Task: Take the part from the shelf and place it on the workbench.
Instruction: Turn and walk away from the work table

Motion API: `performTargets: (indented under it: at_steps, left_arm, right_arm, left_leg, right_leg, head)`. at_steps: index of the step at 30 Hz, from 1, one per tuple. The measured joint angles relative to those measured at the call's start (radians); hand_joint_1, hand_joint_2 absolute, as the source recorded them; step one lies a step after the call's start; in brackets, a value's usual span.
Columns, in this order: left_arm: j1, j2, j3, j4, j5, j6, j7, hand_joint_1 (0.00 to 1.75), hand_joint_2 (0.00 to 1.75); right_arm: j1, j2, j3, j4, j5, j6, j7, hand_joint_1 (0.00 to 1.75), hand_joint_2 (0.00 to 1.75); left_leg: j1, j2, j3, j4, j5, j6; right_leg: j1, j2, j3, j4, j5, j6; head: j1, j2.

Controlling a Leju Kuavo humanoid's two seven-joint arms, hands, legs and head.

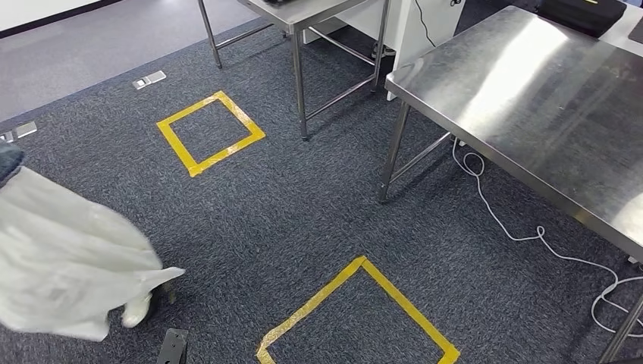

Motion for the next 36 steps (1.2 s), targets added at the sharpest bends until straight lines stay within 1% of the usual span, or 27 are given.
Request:
performTargets:
  at_steps: [1, 3, 5, 7, 8, 9, 10, 12, 14, 15, 16, 17, 18, 19, 21, 23, 24, 25, 27, 28, 29, 30, 31, 32, 33, 35, 36]
  left_arm:
    - [0.005, 0.003, 0.001, 0.0, 0.001, 0.002, -0.002, 0.0, 0.0]
    - [0.009, 0.01, 0.004, 0.0, 0.004, 0.003, -0.007, 0.0, 0.0]
    - [0.01, 0.014, 0.007, 0.0, 0.009, 0.004, -0.015, 0.0, 0.0]
    - [0.016, 0.017, 0.014, 0.001, 0.018, 0.004, -0.023, 0.0, 0.0]
    - [0.02, 0.017, 0.017, 0.001, 0.021, 0.003, -0.027, 0.0, 0.0]
    - [0.023, 0.017, 0.021, 0.001, 0.025, 0.003, -0.029, 0.0, 0.0]
    - [0.025, 0.018, 0.024, 0.001, 0.027, 0.003, -0.031, 0.0, 0.0]
    - [0.026, 0.017, 0.029, 0.002, 0.03, -0.002, -0.03, 0.0, 0.0]
    - [0.03, 0.017, 0.032, 0.002, 0.03, -0.02, -0.022, 0.0, 0.0]
    - [0.033, 0.017, 0.033, 0.004, 0.031, -0.039, -0.012, 0.0, 0.0]
    - [0.035, 0.017, 0.034, 0.006, 0.033, -0.065, 0.005, 0.0, 0.0]
    - [0.037, 0.017, 0.035, 0.008, 0.036, -0.096, 0.028, 0.0, 0.0]
    - [0.039, 0.016, 0.038, 0.009, 0.04, -0.131, 0.055, 0.0, 0.0]
    - [0.039, 0.017, 0.041, 0.01, 0.044, -0.162, 0.082, 0.0, 0.0]
    - [0.041, 0.019, 0.046, 0.011, 0.047, -0.224, 0.147, 0.0, 0.0]
    - [0.046, 0.023, 0.05, 0.012, 0.05, -0.274, 0.207, 0.0, 0.0]
    - [0.05, 0.024, 0.052, 0.012, 0.05, -0.286, 0.224, 0.0, 0.0]
    - [0.053, 0.025, 0.054, 0.013, 0.051, -0.294, 0.241, 0.0, 0.0]
    - [0.052, 0.026, 0.057, 0.014, 0.051, -0.308, 0.273, 0.0, 0.0]
    - [0.051, 0.026, 0.058, 0.014, 0.051, -0.316, 0.292, 0.0, 0.0]
    - [0.051, 0.026, 0.058, 0.014, 0.05, -0.324, 0.308, 0.0, 0.0]
    - [0.052, 0.026, 0.059, 0.015, 0.049, -0.329, 0.321, 0.0, 0.0]
    - [0.053, 0.026, 0.059, 0.015, 0.047, -0.335, 0.335, 0.0, 0.0]
    - [0.054, 0.027, 0.06, 0.016, 0.044, -0.339, 0.349, 0.0, 0.0]
    - [0.054, 0.027, 0.061, 0.016, 0.04, -0.341, 0.361, 0.0, 0.0]
    - [0.052, 0.029, 0.06, 0.016, 0.032, -0.342, 0.374, 0.0, 0.0]
    - [0.051, 0.03, 0.06, 0.015, 0.028, -0.342, 0.376, 0.0, 0.0]
  right_arm:
    - [-0.001, -0.007, -0.005, 0.0, -0.008, -0.001, -0.002, 0.0, 0.0]
    - [-0.002, -0.024, -0.013, 0.0, -0.018, 0.004, -0.009, 0.0, 0.0]
    - [-0.002, -0.042, -0.02, 0.0, -0.024, 0.008, -0.017, 0.0, 0.0]
    - [-0.004, -0.06, -0.026, -0.001, -0.031, 0.007, -0.025, 0.0, 0.0]
    - [-0.006, -0.066, -0.03, -0.001, -0.034, 0.005, -0.029, 0.0, 0.0]
    - [-0.007, -0.071, -0.033, -0.002, -0.036, 0.003, -0.032, 0.0, 0.0]
    - [-0.007, -0.075, -0.036, -0.002, -0.037, 0.0, -0.035, 0.0, 0.0]
    - [-0.004, -0.079, -0.04, -0.002, -0.037, -0.005, -0.04, 0.0, 0.0]
    - [0.0, -0.082, -0.043, -0.002, -0.037, -0.01, -0.045, 0.0, 0.0]
    - [0.0, -0.085, -0.045, -0.002, -0.039, -0.013, -0.048, 0.0, 0.0]
    - [-0.001, -0.088, -0.046, -0.002, -0.042, -0.015, -0.052, 0.0, 0.0]
    - [-0.002, -0.092, -0.048, -0.002, -0.046, -0.018, -0.058, 0.0, 0.0]
    - [-0.004, -0.095, -0.051, -0.002, -0.051, -0.021, -0.064, 0.0, 0.0]
    - [-0.005, -0.098, -0.053, -0.002, -0.055, -0.023, -0.07, 0.0, 0.0]
    - [-0.008, -0.106, -0.062, -0.001, -0.064, -0.026, -0.082, 0.0, 0.0]
    - [-0.012, -0.116, -0.07, -0.001, -0.071, -0.027, -0.094, 0.0, 0.0]
    - [-0.015, -0.118, -0.072, -0.001, -0.074, -0.026, -0.096, 0.0, 0.0]
    - [-0.017, -0.121, -0.073, -0.001, -0.076, -0.026, -0.099, 0.0, 0.0]
    - [-0.018, -0.126, -0.077, -0.001, -0.079, -0.026, -0.101, 0.0, 0.0]
    - [-0.016, -0.129, -0.081, -0.001, -0.081, -0.026, -0.101, 0.0, 0.0]
    - [-0.015, -0.132, -0.085, -0.001, -0.083, -0.024, -0.101, 0.0, 0.0]
    - [-0.015, -0.134, -0.088, -0.001, -0.084, -0.023, -0.101, 0.0, 0.0]
    - [-0.016, -0.136, -0.09, -0.001, -0.084, -0.02, -0.1, 0.0, 0.0]
    - [-0.017, -0.137, -0.091, -0.001, -0.084, -0.018, -0.099, 0.0, 0.0]
    - [-0.019, -0.138, -0.091, -0.001, -0.084, -0.015, -0.097, 0.0, 0.0]
    - [-0.022, -0.137, -0.094, -0.001, -0.085, -0.01, -0.095, 0.0, 0.0]
    - [-0.021, -0.137, -0.096, -0.001, -0.085, -0.009, -0.095, 0.0, 0.0]
  left_leg:
    - [0.003, 0.006, 0.025, -0.046, 0.026, 0.0]
    - [0.001, 0.044, 0.104, -0.186, 0.08, 0.005]
    - [-0.008, 0.066, 0.145, -0.263, 0.099, 0.015]
    - [-0.017, 0.048, 0.143, -0.272, 0.098, 0.027]
    - [-0.017, 0.038, 0.146, -0.279, 0.102, 0.035]
    - [-0.017, 0.028, 0.15, -0.288, 0.106, 0.044]
    - [-0.015, 0.017, 0.154, -0.296, 0.112, 0.053]
    - [-0.016, -0.007, 0.156, -0.302, 0.117, 0.063]
    - [-0.02, -0.034, 0.154, -0.302, 0.117, 0.065]
    - [-0.021, -0.049, 0.154, -0.301, 0.117, 0.065]
    - [-0.022, -0.063, 0.154, -0.3, 0.117, 0.064]
    - [-0.023, -0.075, 0.154, -0.298, 0.117, 0.064]
    - [-0.023, -0.087, 0.155, -0.296, 0.118, 0.062]
    - [-0.024, -0.097, 0.153, -0.292, 0.117, 0.059]
    - [-0.024, -0.114, 0.149, -0.287, 0.116, 0.047]
    - [-0.021, -0.129, 0.143, -0.285, 0.118, 0.036]
    - [-0.02, -0.118, 0.139, -0.279, 0.115, 0.032]
    - [-0.021, -0.093, 0.133, -0.266, 0.107, 0.027]
    - [-0.02, -0.024, 0.099, -0.188, 0.058, 0.019]
    - [-0.017, -0.006, 0.071, -0.125, 0.024, 0.015]
    - [-0.013, 0.0, 0.04, -0.059, -0.006, 0.011]
    - [-0.009, 0.001, 0.018, -0.012, -0.022, 0.008]
    - [-0.007, 0.002, 0.012, 0.003, -0.02, 0.006]
    - [-0.006, 0.003, 0.027, -0.023, 0.001, 0.007]
    - [-0.007, 0.011, 0.06, -0.082, 0.032, 0.011]
    - [-0.015, 0.044, 0.132, -0.215, 0.079, 0.026]
    - [-0.021, 0.056, 0.152, -0.254, 0.088, 0.035]
  right_leg:
    - [0.0, -0.009, 0.002, 0.0, -0.002, 0.002]
    - [0.003, -0.025, 0.007, 0.001, -0.009, 0.011]
    - [0.011, -0.043, 0.011, 0.001, -0.015, 0.023]
    - [0.014, -0.061, 0.015, -0.005, -0.017, 0.035]
    - [0.014, -0.06, 0.015, -0.003, -0.02, 0.04]
    - [0.014, -0.047, 0.011, 0.01, -0.031, 0.042]
    - [0.013, -0.026, -0.004, 0.045, -0.051, 0.04]
    - [0.01, 0.019, -0.064, 0.168, -0.106, 0.027]
    - [0.009, 0.032, -0.12, 0.267, -0.136, 0.026]
    - [0.009, 0.035, -0.124, 0.264, -0.126, 0.033]
    - [0.009, 0.038, -0.109, 0.223, -0.102, 0.042]
    - [0.008, 0.046, -0.078, 0.154, -0.069, 0.051]
    - [0.006, 0.059, -0.049, 0.089, -0.041, 0.054]
    - [0.006, 0.077, -0.028, 0.039, -0.021, 0.053]
    - [0.008, 0.1, -0.017, 0.01, -0.008, 0.04]
    - [0.009, 0.091, -0.011, 0.008, -0.004, 0.025]
    - [0.007, 0.082, -0.008, 0.007, -0.002, 0.018]
    - [0.004, 0.074, -0.005, 0.005, 0.001, 0.012]
    - [0.007, 0.053, 0.0, 0.003, 0.0, 0.002]
    - [0.011, 0.04, 0.001, 0.003, -0.002, -0.002]
    - [0.014, 0.027, 0.002, 0.003, -0.004, -0.005]
    - [0.016, 0.014, 0.003, 0.003, -0.006, -0.007]
    - [0.018, 0.003, 0.003, 0.003, -0.007, -0.008]
    - [0.019, -0.006, 0.004, 0.003, -0.009, -0.008]
    - [0.02, -0.015, 0.006, 0.003, -0.011, -0.008]
    - [0.025, -0.03, 0.01, 0.003, -0.015, -0.005]
    - [0.026, -0.037, 0.012, 0.002, -0.017, -0.003]
  head:
    - [0.0, 0.0]
    - [-0.001, 0.0]
    - [0.003, 0.0]
    - [0.007, 0.0]
    - [0.007, 0.0]
    - [0.008, 0.0]
    - [0.01, 0.0]
    - [0.014, 0.0]
    - [0.015, 0.0]
    - [0.015, 0.0]
    - [0.015, 0.0]
    - [0.015, 0.0]
    - [0.014, 0.0]
    - [0.015, 0.0]
    - [0.016, 0.0]
    - [0.016, 0.0]
    - [0.015, 0.0]
    - [0.013, 0.0]
    - [0.009, 0.0]
    - [0.008, 0.0]
    - [0.007, 0.0]
    - [0.007, 0.0]
    - [0.007, 0.0]
    - [0.007, 0.0]
    - [0.007, 0.0]
    - [0.008, 0.0]
    - [0.008, 0.0]
